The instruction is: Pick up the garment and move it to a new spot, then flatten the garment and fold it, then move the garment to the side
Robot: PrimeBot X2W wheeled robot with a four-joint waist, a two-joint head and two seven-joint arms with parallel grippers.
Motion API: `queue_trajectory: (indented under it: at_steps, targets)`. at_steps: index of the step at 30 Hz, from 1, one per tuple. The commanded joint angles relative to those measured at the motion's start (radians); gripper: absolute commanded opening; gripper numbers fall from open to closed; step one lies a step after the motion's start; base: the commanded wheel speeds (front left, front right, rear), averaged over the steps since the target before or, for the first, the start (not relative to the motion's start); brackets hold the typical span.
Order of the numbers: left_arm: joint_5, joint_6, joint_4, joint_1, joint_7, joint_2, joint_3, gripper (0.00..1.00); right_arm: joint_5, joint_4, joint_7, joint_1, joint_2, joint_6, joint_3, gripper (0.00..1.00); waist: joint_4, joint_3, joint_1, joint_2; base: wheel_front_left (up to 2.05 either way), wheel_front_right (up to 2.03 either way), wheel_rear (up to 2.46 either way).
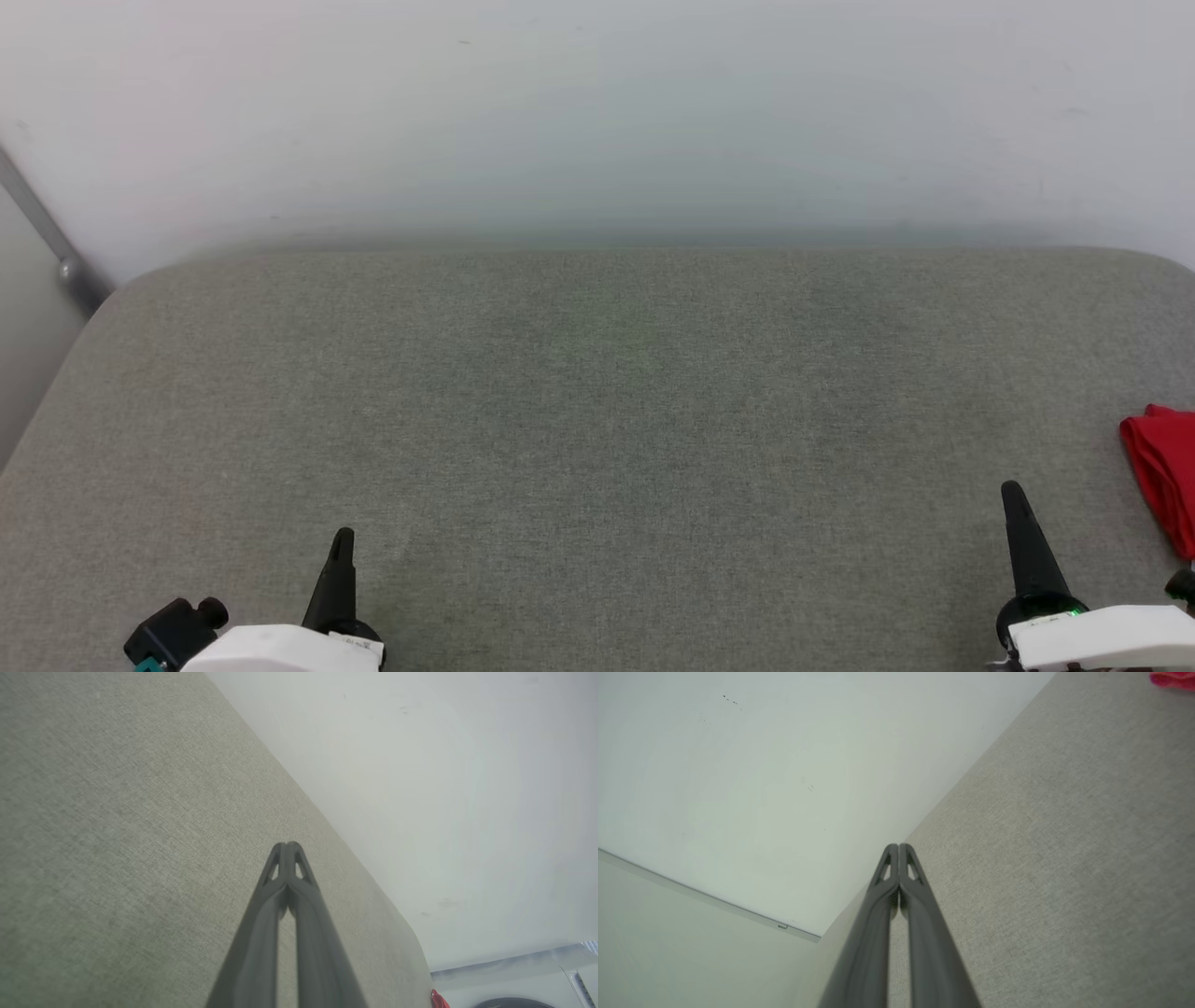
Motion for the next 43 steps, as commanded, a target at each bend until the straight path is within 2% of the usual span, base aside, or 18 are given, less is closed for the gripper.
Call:
queue_trajectory:
  at_steps: [1,17,43]
  targets:
    - [-0.039,-0.011,-0.005,-0.032,0.009,0.004,0.009,0.0,0.038,-0.001,0.009,-0.035,-0.009,0.0,-0.002,0.0,0.0,0.001,0.0,0.0,0.0,0.0,0.0]
    - [-0.218,-0.036,0.016,-0.071,0.052,0.004,0.031,0.0,0.21,0.03,0.052,-0.072,-0.009,0.0,-0.007,0.0,-0.005,0.009,0.0,0.0,0.0,0.0,0.0]
    - [-0.45,-0.07,0.042,-0.121,0.113,0.0,0.066,0.0,0.434,0.072,0.113,-0.126,-0.005,0.0,-0.017,0.0,-0.011,0.021,0.0,0.0,0.0,0.0,0.0]
